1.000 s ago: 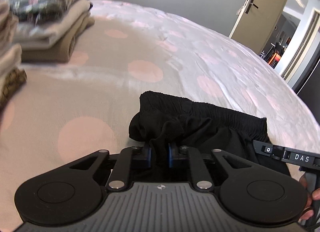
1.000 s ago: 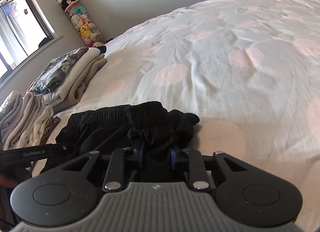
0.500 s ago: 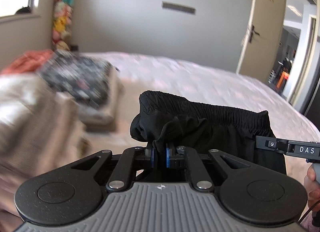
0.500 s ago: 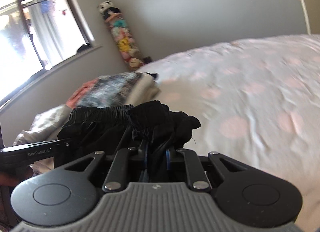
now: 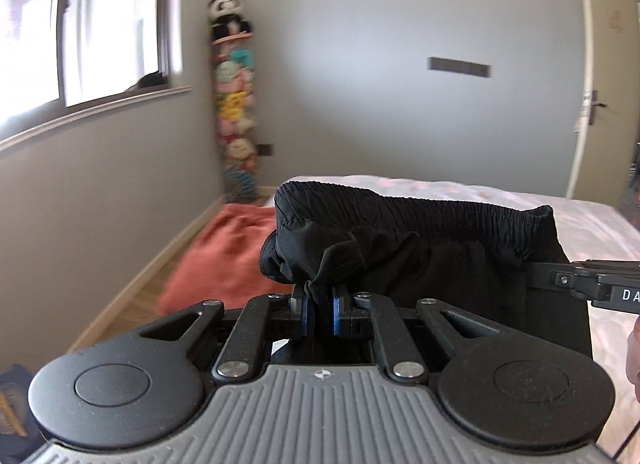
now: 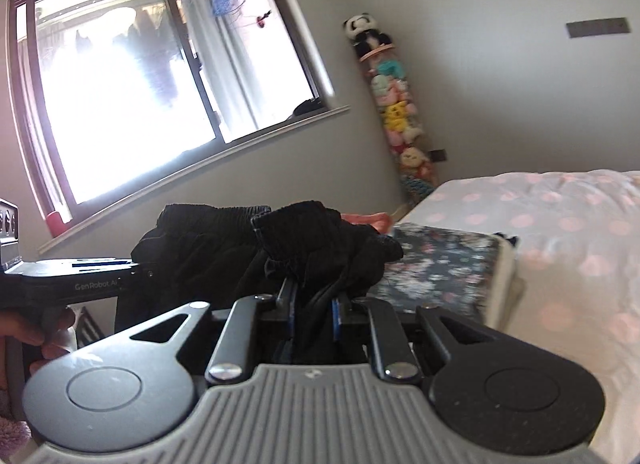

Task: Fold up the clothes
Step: 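Lift the folded trousers with both grippers and carry them to the clothes stack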

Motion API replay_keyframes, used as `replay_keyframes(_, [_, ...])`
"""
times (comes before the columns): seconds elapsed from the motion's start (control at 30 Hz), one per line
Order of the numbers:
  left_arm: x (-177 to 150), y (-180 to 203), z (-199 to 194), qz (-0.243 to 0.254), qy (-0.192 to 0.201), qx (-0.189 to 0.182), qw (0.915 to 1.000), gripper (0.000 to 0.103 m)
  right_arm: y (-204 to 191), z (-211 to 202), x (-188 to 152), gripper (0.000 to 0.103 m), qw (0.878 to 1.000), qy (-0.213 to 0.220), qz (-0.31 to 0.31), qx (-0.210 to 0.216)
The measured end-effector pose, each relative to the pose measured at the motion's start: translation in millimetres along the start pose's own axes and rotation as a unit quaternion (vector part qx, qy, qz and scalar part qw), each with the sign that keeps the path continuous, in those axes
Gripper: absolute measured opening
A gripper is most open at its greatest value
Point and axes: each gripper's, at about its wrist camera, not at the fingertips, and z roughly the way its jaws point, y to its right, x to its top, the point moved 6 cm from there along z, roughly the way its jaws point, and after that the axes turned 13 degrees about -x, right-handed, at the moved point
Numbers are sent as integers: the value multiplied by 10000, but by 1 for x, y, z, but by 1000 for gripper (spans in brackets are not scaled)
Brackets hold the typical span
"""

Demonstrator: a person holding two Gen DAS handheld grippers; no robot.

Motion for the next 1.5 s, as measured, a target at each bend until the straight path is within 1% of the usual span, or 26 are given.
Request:
replay_keyframes(0.13, [-1,-33,14,-42,-270,201,9994,8,-22,45,0,17,9991,-372,168,119])
replay_keyframes(0.3, [-22,-65,48,-157,-590,187,9980,9,-30,98,-26,17,9961,-847,254,59])
replay_keyframes(0.43, [-49,-87,77,-385,-770,131,9962,9,-21,128,-46,17,9934,-1110,303,0])
replay_keyframes(0.63, [-80,-112,98,-598,-840,-15,9947,9,-1,165,-76,18,9878,-1485,459,-42])
replay_keyframes(0.73, [-96,-124,108,-705,-875,-88,9936,10,9,175,-90,18,9848,-1603,672,6])
replay_keyframes(0.87, [-102,-130,110,-687,-874,-124,9937,11,10,176,-92,18,9843,-1613,711,6])
replay_keyframes(0.97, [-102,-130,111,-676,-897,-84,9936,11,9,176,-92,18,9846,-1604,700,-5])
replay_keyframes(1.07, [-97,-127,105,-616,-855,40,9944,19,8,175,-92,25,9848,-1594,689,-17])
replay_keyframes(1.17, [-88,-124,91,-547,-788,158,9953,25,10,163,-82,45,9882,-1408,585,-133])
replay_keyframes(1.23, [-81,-124,76,-498,-698,262,9960,31,14,152,-71,48,9906,-1231,564,-207])
replay_keyframes(1.27, [-78,-124,69,-478,-649,319,9962,33,16,146,-65,52,9913,-1157,588,-240])
replay_keyframes(1.3, [-74,-124,61,-483,-588,372,9964,37,18,139,-60,53,9918,-1091,611,-266])
replay_keyframes(1.33, [-71,-123,53,-509,-519,401,9966,39,19,132,-55,53,9924,-1033,613,-281])
replay_keyframes(1.5, [-56,-107,18,-479,-375,478,9970,42,12,99,-44,53,9953,-869,357,-241])
